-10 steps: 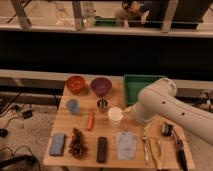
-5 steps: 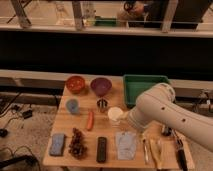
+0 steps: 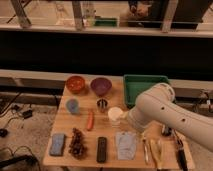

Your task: Place eraser in paper cup

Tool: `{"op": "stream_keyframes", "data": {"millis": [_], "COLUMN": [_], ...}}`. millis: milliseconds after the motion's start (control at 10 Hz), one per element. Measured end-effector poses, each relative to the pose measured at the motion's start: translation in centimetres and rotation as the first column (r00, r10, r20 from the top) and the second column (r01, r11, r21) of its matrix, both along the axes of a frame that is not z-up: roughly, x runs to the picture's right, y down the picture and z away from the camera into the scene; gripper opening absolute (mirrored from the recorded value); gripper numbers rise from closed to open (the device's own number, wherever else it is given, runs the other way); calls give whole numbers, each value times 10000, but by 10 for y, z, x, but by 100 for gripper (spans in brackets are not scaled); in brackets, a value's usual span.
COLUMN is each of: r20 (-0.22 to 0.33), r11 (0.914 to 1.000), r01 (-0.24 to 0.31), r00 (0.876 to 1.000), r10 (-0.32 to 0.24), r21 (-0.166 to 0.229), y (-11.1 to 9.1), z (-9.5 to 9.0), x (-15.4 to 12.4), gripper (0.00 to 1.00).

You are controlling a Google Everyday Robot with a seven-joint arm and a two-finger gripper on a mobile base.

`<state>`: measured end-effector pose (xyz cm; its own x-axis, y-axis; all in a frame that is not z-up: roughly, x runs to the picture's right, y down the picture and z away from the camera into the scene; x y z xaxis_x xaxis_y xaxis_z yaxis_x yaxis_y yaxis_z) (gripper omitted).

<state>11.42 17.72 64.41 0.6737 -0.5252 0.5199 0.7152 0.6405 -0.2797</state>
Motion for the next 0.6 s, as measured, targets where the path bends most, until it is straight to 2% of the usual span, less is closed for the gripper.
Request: {"op": "stream_keyframes", "data": {"millis": [100,300,600], "r20": [22,181,624], "r11": [10000,9998,9979], "r01": [11,133,564], "r00": [10000,9998,9966], "r10": [-11,-130,-544], "r21": [-64,-158,-316], "y": [4,13,23], "z": [2,7,14], "x": [-2,-22,-65], "gripper": [80,80,80]}}
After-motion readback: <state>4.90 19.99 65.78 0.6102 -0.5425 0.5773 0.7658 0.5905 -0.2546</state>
